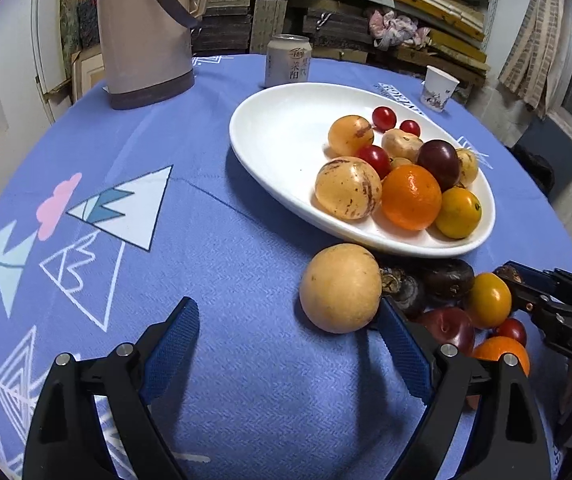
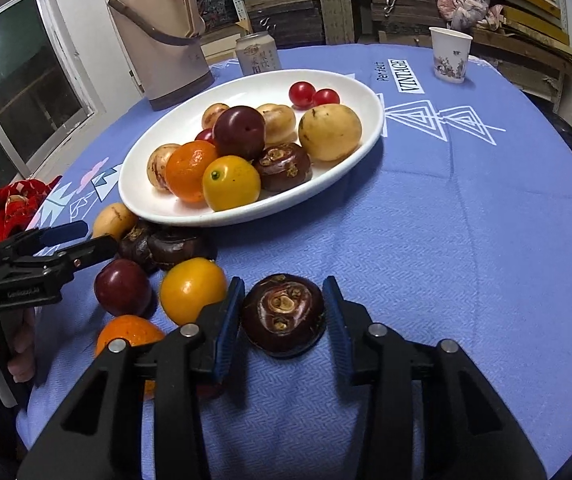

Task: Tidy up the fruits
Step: 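Grasp a dark brown fruit with the right tool while the left grasps a striped squash-like fruit, then carry the brown fruit and striped fruit onto the white plate, opening both tools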

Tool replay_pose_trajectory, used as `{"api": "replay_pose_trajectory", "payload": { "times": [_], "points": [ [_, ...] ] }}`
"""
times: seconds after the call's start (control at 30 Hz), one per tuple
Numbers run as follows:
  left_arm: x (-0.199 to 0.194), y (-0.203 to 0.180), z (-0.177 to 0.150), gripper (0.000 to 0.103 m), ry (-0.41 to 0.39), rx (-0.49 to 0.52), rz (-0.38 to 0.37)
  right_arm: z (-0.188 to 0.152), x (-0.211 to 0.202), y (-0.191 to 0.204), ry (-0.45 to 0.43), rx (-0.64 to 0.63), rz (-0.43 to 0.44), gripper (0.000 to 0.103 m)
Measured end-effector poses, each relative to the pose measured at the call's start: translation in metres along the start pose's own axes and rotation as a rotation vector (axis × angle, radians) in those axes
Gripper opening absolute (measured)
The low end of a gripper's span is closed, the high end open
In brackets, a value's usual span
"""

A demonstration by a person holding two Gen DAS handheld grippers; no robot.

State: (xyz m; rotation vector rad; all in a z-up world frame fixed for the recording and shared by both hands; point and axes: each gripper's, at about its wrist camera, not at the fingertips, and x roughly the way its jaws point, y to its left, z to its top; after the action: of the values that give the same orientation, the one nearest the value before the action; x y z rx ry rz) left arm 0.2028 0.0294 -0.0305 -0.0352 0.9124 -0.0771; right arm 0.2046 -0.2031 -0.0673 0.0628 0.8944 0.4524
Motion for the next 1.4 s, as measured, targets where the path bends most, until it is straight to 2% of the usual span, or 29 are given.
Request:
{"api": "replay_pose_trajectory", "payload": {
  "times": [0.07, 0.1, 0.17, 0.23, 0.27, 0.37, 0.47, 0.57, 0.73, 0.83, 0.97, 1.23, 1.4],
  "points": [
    [0.004, 0.003, 0.005, 0.092, 0.014, -0.024, -0.005, -0.001, 0.000, 0.000, -0.001, 0.000, 0.001, 0.041],
    [0.006, 0.008, 0.008, 0.091, 0.031, -0.059, -0.034, -0.001, 0.000, 0.000, -0.001, 0.000, 0.002, 0.041],
    [0.012, 0.019, 0.012, 0.085, 0.067, -0.119, -0.105, -0.001, -0.001, 0.000, -0.002, 0.001, 0.005, 0.042],
    [0.013, 0.023, 0.017, 0.079, 0.071, -0.132, -0.124, -0.001, -0.001, 0.000, -0.001, -0.001, 0.005, 0.042],
    [0.014, 0.024, 0.017, 0.073, 0.074, -0.132, -0.127, -0.001, -0.001, 0.001, -0.002, -0.003, 0.004, 0.042],
    [0.014, 0.023, 0.017, 0.059, 0.063, -0.108, -0.092, -0.001, -0.001, 0.002, -0.001, -0.010, -0.002, 0.042],
    [0.016, 0.014, 0.015, 0.050, 0.048, -0.038, -0.030, -0.002, -0.001, 0.005, 0.001, -0.024, -0.016, 0.042],
    [0.019, 0.008, 0.016, 0.049, 0.037, 0.014, 0.016, -0.003, 0.000, 0.006, 0.001, -0.028, -0.021, 0.042],
    [0.022, 0.010, 0.019, 0.049, 0.020, 0.023, 0.016, -0.003, 0.000, 0.008, 0.003, -0.039, -0.032, 0.042],
    [0.023, 0.005, 0.017, 0.045, 0.000, 0.057, 0.054, -0.005, -0.001, 0.012, 0.007, -0.061, -0.055, 0.042],
    [0.022, 0.006, 0.016, 0.044, -0.007, 0.052, 0.050, -0.008, -0.002, 0.020, 0.008, -0.104, -0.100, 0.040],
    [0.017, 0.008, 0.014, 0.044, -0.008, 0.042, 0.026, -0.007, -0.008, 0.017, -0.013, -0.092, -0.070, 0.040],
    [0.002, 0.002, 0.013, 0.044, -0.037, 0.061, 0.014, -0.004, -0.014, 0.014, -0.036, -0.068, -0.042, 0.040]
  ]
}}
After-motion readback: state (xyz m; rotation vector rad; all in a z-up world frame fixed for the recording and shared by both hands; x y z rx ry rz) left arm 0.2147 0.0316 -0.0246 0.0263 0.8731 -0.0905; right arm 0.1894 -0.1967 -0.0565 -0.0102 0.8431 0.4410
